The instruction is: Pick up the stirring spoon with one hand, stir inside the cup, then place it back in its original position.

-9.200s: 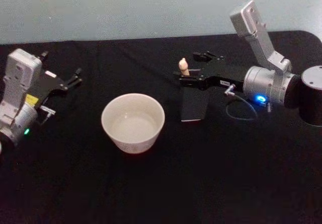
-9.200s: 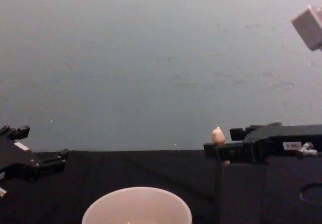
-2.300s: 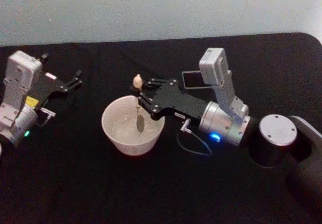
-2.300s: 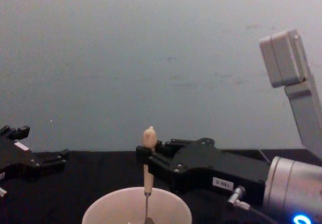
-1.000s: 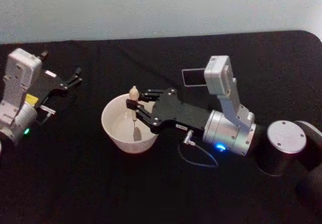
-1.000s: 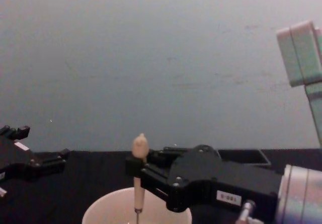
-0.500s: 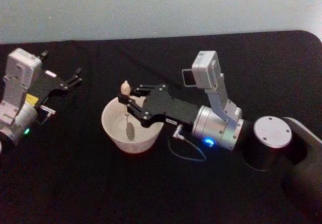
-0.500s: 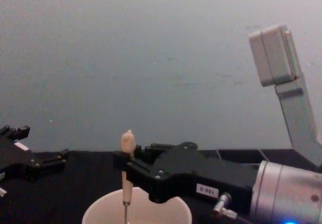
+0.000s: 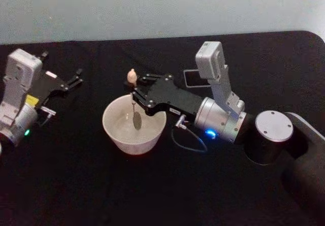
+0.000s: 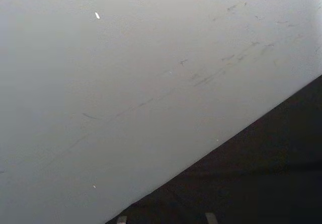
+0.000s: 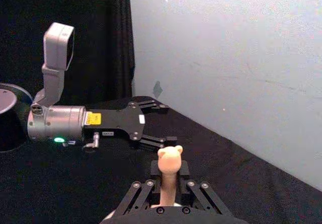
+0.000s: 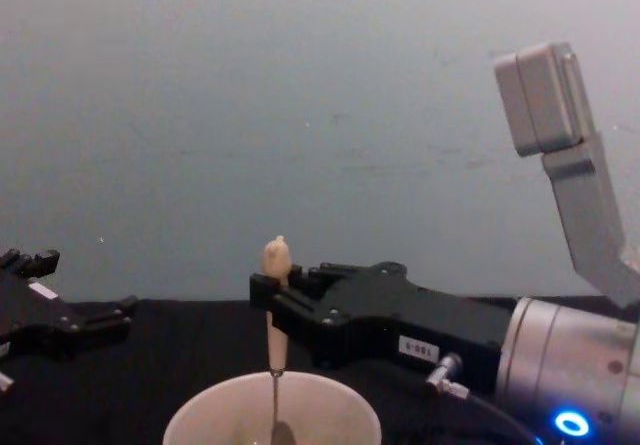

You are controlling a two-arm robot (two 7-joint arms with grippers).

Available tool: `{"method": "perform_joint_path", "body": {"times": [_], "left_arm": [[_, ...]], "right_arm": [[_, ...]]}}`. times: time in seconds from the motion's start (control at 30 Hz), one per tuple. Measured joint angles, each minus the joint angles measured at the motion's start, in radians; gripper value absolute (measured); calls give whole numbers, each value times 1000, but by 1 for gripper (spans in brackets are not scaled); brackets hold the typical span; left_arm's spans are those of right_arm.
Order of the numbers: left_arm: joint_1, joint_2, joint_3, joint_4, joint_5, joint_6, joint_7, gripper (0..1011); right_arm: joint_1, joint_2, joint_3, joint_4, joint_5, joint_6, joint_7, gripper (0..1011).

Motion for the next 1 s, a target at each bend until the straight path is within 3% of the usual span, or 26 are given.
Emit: {"method": "perform_joint_path", "body": {"times": [0.3,1.0], "left_arm": [[0,0,0,0,0,0,0,1001],[0,0,0,0,0,0,0,1001]], "right_arm": [[-6,10,16,-2,-5,1,-6,210],[-76,75,46,-98,27,35,5,210]]}}
